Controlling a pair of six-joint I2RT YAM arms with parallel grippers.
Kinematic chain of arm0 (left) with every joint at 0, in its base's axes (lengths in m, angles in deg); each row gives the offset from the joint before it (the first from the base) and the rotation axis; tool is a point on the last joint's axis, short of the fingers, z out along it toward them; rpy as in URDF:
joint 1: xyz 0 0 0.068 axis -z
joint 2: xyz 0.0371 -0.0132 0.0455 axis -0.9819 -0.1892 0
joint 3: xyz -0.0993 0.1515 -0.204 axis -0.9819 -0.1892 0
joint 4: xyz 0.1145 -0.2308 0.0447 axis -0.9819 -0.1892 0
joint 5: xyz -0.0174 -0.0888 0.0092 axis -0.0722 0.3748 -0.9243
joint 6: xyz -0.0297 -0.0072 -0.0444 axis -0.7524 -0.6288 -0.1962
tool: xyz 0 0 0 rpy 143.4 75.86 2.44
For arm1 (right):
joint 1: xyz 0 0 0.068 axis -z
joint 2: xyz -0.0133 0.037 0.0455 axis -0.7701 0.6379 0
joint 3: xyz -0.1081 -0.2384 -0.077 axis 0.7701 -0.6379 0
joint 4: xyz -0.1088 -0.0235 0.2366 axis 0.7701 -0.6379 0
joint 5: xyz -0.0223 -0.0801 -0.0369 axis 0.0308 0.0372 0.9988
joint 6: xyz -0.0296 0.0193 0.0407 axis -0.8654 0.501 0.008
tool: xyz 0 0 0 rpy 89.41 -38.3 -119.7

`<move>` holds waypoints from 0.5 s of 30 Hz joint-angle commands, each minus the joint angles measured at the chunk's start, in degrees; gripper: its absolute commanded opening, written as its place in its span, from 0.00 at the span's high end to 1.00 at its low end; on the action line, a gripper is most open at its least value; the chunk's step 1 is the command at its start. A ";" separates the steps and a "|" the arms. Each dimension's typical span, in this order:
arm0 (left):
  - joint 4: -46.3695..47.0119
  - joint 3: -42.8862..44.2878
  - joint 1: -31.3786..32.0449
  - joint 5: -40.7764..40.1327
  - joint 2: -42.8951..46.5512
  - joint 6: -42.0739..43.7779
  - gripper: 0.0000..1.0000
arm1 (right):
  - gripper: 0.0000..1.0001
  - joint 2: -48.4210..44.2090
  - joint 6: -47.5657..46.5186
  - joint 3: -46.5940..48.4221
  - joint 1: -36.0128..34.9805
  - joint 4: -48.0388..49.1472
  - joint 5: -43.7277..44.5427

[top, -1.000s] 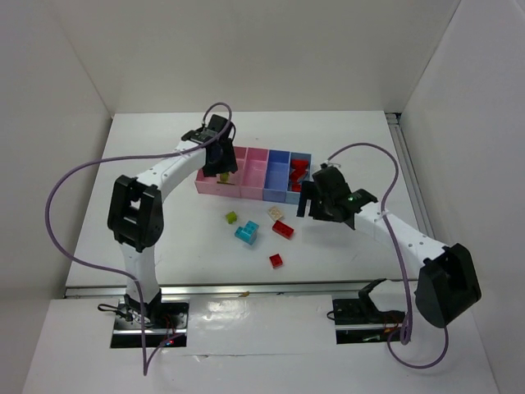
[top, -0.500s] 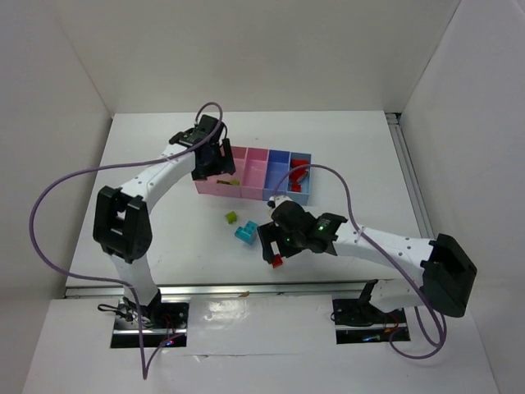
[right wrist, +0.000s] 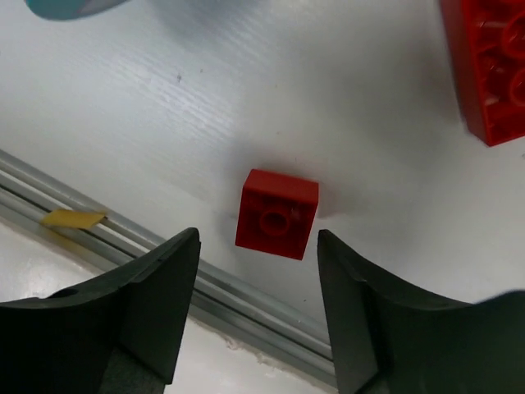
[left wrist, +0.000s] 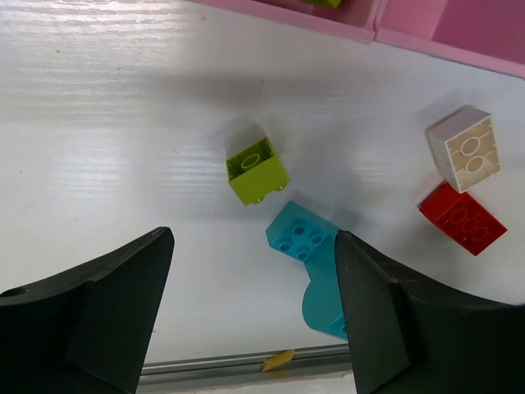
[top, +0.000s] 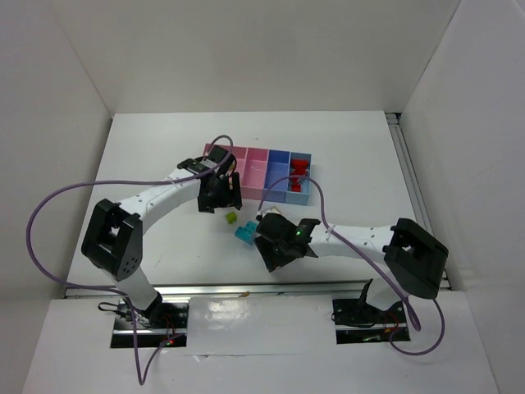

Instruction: Sort the legos into containers by color

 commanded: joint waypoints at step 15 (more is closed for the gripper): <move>4.28 -2.02 0.43 2.88 -3.90 -2.23 0.10 | 0.67 -4.47 1.94 7.37 -0.61 -5.44 13.40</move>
